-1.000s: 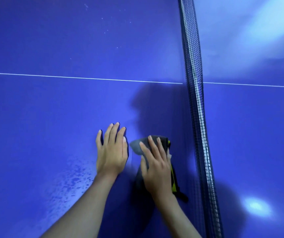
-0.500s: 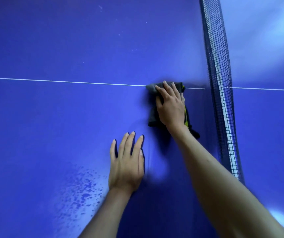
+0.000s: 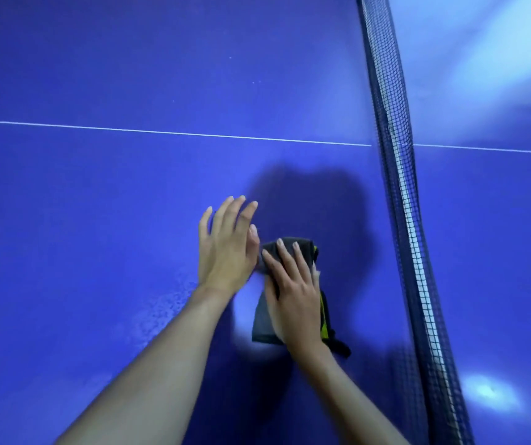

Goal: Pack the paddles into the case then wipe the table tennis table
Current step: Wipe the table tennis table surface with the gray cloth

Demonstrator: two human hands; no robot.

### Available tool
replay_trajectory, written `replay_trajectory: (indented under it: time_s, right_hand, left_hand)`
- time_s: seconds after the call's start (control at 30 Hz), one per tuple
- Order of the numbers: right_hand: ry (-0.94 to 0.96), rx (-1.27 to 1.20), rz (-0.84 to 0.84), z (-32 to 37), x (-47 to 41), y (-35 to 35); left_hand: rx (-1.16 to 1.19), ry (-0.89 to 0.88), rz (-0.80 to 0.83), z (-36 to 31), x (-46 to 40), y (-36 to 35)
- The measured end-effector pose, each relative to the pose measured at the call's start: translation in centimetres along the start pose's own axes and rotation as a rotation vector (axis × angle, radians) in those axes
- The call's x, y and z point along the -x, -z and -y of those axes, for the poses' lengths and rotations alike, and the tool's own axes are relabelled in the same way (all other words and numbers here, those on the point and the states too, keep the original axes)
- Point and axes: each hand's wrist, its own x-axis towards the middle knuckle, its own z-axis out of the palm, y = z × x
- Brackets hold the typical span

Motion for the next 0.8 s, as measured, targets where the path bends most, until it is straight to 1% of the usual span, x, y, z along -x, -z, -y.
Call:
replay_trajectory:
  time_s: [0.1, 0.23, 0.4, 0.5, 0.6, 0.7, 0.8]
  right_hand:
    - [0.029, 0.073, 0.02, 1.6, 4.6, -0.4]
    - [0.013, 0.093, 0.019, 1.8, 2.6, -0.7]
    - [0.006, 0.045, -0.053, 1.5, -7.8, -2.1]
    - [-0.033, 0.046, -0.049, 1.4, -15.2, -3.0]
    - [-0.067, 0.029, -0.037, 1.6, -21.2, -3.7]
    - [-0.07, 0.014, -0.043, 1.6, -25.9, -4.2]
    - [-0.064, 0.018, -0.032, 1.7, -28.1, -4.4]
  left_hand:
    - [-0.078, 0.071, 0.017, 4.3, -1.2, 0.9]
    - [-0.165, 0.089, 0.09, 8.3, -1.5, 0.9]
    - [-0.158, 0.105, 0.089, 9.2, -1.1, 0.0]
    - [-0.138, 0.115, 0.061, 9.4, -1.1, -0.4]
    - [-0.151, 0.085, 0.016, 9.8, -1.2, -0.9]
    - [-0.195, 0.057, -0.008, 10.0, -1.3, -1.4]
    - [-0.212, 0.046, -0.005, 10.1, -1.3, -1.8]
